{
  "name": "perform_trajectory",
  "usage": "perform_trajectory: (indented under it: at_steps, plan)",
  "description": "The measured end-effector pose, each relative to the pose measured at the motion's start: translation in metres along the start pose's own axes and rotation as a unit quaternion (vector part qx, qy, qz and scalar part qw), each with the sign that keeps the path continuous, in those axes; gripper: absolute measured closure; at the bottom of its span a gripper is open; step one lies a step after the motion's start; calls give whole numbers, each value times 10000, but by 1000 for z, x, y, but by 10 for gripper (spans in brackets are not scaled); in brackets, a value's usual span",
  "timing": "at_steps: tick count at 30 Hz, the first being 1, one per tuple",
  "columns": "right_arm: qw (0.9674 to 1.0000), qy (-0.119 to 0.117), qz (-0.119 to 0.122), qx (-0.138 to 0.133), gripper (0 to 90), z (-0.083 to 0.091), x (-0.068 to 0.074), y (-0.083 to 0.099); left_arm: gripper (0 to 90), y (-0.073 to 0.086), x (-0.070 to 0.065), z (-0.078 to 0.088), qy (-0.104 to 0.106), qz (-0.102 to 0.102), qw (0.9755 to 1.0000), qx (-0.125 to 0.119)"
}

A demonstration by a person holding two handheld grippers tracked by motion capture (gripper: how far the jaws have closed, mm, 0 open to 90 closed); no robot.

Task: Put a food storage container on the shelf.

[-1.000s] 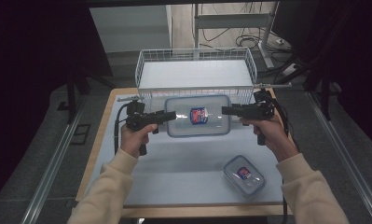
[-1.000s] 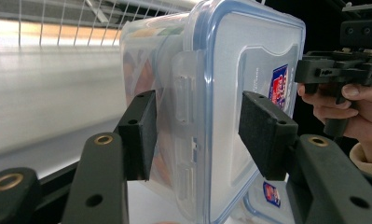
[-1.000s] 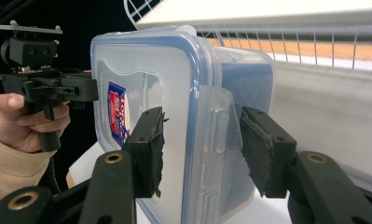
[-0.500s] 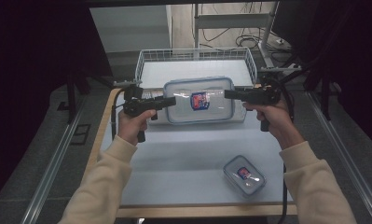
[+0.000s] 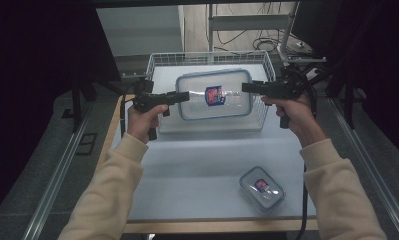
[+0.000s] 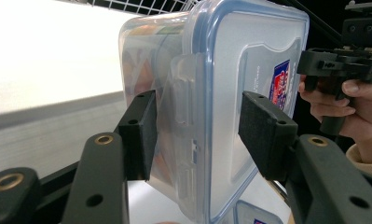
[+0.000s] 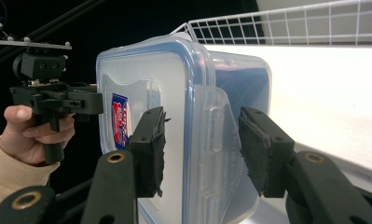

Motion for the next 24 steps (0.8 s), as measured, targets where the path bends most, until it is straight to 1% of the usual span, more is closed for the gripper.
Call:
perform_trajectory:
  at_steps: [3,9,10,11,13,15,19,23,24]
  plan:
    - [10000,0,-16,-63,514,-1,-2,-4,485,-9,0,-1,-23,-48,10000,-6]
    - [10000,34,21,-44,514,-7,-7,-16,485,-32,4,-3,-97,-88,9999,-47]
    - [10000,34,21,-44,514,-7,-7,-16,485,-32,4,-3,-97,-88,9999,-47]
    - [10000,55,5,-48,512,-11,-9,-20,485,-39,8,-3,-105,-95,9999,-48]
    - [10000,51,-19,-68,513,-15,-12,-24,486,-45,12,-5,-106,-64,9999,-27]
    - [9999,58,-27,-85,513,-19,-14,-28,486,-50,16,-6,-126,-15,9999,-27]
    - [9999,75,-60,-47,513,-30,-21,-38,486,-57,27,-9,-151,-30,9999,-17]
    - [9999,119,-97,36,514,-40,-29,-49,486,-65,37,-14,-160,67,9998,-63]
    - [9999,136,-64,39,514,-42,-31,-51,487,-66,39,-15,-149,99,9998,-76]
Point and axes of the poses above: each handheld gripper's, and its own axes: z roughly backward along the jaws, y roughly out of its underside, x roughly to its left, the point moved 2 cm from there along -z, roughly forward along the jaws
